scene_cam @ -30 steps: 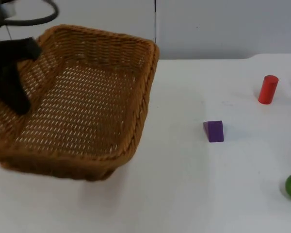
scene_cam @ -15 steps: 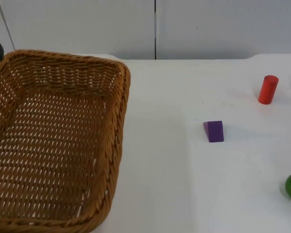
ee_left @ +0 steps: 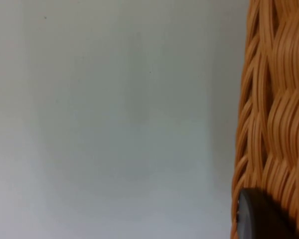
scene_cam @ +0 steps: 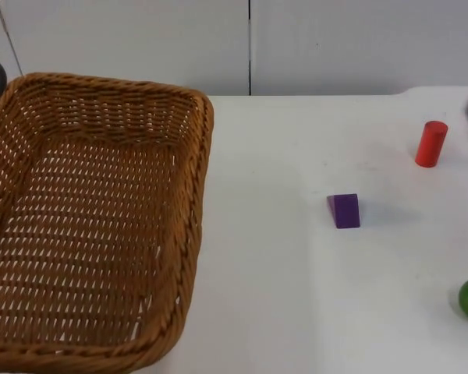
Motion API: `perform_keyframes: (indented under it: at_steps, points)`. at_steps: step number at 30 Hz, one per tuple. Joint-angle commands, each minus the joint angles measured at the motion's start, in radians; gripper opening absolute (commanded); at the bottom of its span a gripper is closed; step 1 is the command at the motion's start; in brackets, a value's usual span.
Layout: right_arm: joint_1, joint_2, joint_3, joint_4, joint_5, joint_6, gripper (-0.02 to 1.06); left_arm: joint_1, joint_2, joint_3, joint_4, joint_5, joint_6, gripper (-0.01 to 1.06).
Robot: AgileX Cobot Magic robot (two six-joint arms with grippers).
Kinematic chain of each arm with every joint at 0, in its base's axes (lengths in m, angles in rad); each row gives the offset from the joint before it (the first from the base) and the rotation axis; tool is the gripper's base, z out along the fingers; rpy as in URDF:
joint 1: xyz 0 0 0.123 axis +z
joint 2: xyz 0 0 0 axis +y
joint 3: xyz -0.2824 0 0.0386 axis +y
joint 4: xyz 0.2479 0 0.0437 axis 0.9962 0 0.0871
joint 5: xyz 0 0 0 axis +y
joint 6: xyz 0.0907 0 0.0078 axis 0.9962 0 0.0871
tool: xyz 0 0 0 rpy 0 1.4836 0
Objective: Pick up the basket with the left hand and place the triangular block into the basket with the right hand.
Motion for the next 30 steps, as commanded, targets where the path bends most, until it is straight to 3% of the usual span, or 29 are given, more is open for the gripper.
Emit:
perform_keyframes:
  at_steps: [1,6,9,14,21,30]
  points:
    - [0.047,0.131,-0.092,-0.067,0.006,0.08,0.96,0.002,-0.01,-0.001,-0.042,-0.001,0.006,0.0]
    - [0.073,0.385,-0.273,-0.075,-0.002,0.153,0.91,0.002,-0.01,-0.001,-0.048,-0.001,0.006,0.0]
    - [0.073,0.555,-0.385,-0.098,-0.013,0.207,0.81,0.002,-0.01,-0.001,-0.048,0.001,0.006,0.0]
    - [0.073,0.691,-0.459,-0.109,-0.063,0.228,0.69,0.002,-0.01,-0.001,-0.059,0.006,0.006,0.0]
    - [0.071,0.786,-0.467,-0.121,-0.132,0.242,0.67,0.002,-0.01,-0.001,-0.061,0.004,0.006,0.0]
    - [0.067,0.87,-0.467,-0.199,-0.267,0.391,0.67,0.002,-0.01,-0.001,-0.077,0.0,0.006,0.0]
